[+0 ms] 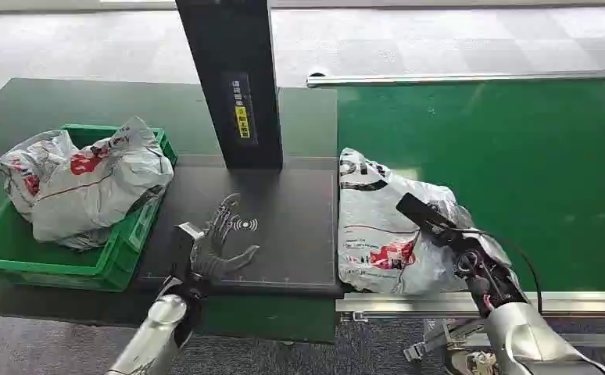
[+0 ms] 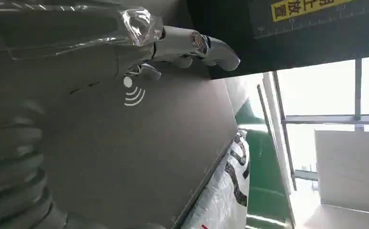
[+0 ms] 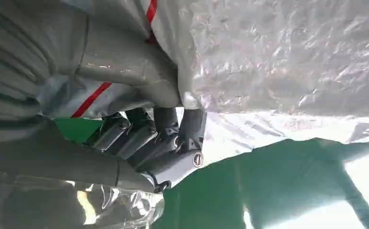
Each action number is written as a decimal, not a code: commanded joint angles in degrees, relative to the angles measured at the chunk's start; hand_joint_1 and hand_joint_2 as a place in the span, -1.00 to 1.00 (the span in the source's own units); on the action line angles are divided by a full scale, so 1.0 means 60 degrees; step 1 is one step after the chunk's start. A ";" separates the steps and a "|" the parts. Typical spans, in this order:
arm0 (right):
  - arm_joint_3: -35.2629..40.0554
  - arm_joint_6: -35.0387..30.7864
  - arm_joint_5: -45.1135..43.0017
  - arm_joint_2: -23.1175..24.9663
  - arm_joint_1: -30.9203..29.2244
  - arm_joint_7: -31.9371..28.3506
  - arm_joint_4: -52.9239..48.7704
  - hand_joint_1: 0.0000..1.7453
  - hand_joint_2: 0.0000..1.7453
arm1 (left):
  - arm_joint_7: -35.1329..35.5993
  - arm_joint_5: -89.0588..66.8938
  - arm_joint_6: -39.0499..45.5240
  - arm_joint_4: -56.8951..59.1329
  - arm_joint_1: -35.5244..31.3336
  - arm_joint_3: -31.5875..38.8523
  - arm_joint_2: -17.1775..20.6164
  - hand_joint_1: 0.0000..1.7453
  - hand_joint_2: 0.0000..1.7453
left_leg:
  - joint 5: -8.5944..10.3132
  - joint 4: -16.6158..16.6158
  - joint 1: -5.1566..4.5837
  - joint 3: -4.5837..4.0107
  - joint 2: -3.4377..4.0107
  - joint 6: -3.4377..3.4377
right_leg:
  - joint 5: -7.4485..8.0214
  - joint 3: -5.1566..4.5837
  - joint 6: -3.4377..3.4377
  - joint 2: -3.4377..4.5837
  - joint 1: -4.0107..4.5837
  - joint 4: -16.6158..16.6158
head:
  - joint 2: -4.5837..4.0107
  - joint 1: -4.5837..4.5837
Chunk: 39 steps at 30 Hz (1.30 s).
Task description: Moved the parcel from conveyor to table for the left to box.
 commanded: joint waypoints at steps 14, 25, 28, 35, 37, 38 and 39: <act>-0.1459 -0.3279 -0.2629 0.0898 0.2079 -0.3587 -0.5018 1.00 1.00 | -0.2264 0.0760 0.3682 -0.3419 0.1186 0.1033 0.0120 -1.00 1.00 | -0.0008 -0.0007 0.0001 -0.0006 0.0036 0.0002 | 0.0004 -0.0016 -0.0005 0.0041 0.0002 -0.0003 | 0.0000 0.0000; -0.1521 -0.6621 -0.3358 0.1577 0.3407 -0.5312 -0.8203 1.00 1.00 | -0.2270 0.0214 0.5432 -0.6362 0.1726 0.1234 -0.0297 -1.00 1.00 | -0.0005 0.0003 0.0002 -0.0023 0.0002 0.0001 | -0.0005 -0.0024 -0.0003 0.0006 0.0003 0.0007 | 0.0000 0.0000; -0.0851 -0.6603 -0.2580 0.1532 0.3450 -0.5063 -0.8149 1.00 1.00 | -0.2270 0.0340 0.5465 -0.6310 0.1558 0.1269 -0.0322 -1.00 1.00 | -0.0006 -0.0001 0.0002 -0.0015 0.0007 0.0001 | -0.0004 -0.0018 -0.0003 0.0012 0.0003 0.0002 | -0.0004 0.0003; 0.1886 -0.5545 0.0533 0.1441 0.2192 -0.3971 -0.4229 1.00 1.00 | -0.2270 0.0350 0.5229 -0.5802 0.1214 0.1042 -0.0426 -1.00 1.00 | -0.0002 -0.0010 0.0007 0.0007 0.0036 0.0000 | 0.0007 -0.0001 -0.0005 0.0032 0.0008 -0.0009 | -0.0004 0.0000; 0.2462 -0.5220 0.0872 0.1415 0.1884 -0.3798 -0.3324 1.00 1.00 | -0.2270 0.0432 0.5123 -0.5732 0.1193 0.0988 -0.0422 -1.00 1.00 | 0.0007 -0.0033 0.0011 0.0025 0.0060 0.0003 | 0.0027 0.0011 -0.0008 0.0058 0.0013 -0.0036 | 0.0000 -0.0004; 0.2789 -0.5142 0.1052 0.1457 0.1666 -0.3667 -0.2748 1.00 1.00 | -0.2270 0.0458 0.5013 -0.5640 0.1140 0.0954 -0.0467 -1.00 1.00 | 0.0000 -0.0015 0.0007 0.0015 0.0038 0.0001 | 0.0010 0.0005 -0.0005 0.0034 0.0008 -0.0013 | -0.0004 0.0000; 0.2789 -0.5142 0.1052 0.1457 0.1666 -0.3667 -0.2748 1.00 1.00 | -0.2270 0.0458 0.5013 -0.5640 0.1140 0.0954 -0.0467 -1.00 1.00 | 0.0004 -0.0023 0.0009 0.0020 0.0041 0.0003 | 0.0017 0.0010 -0.0006 0.0039 0.0011 -0.0024 | -0.0004 0.0000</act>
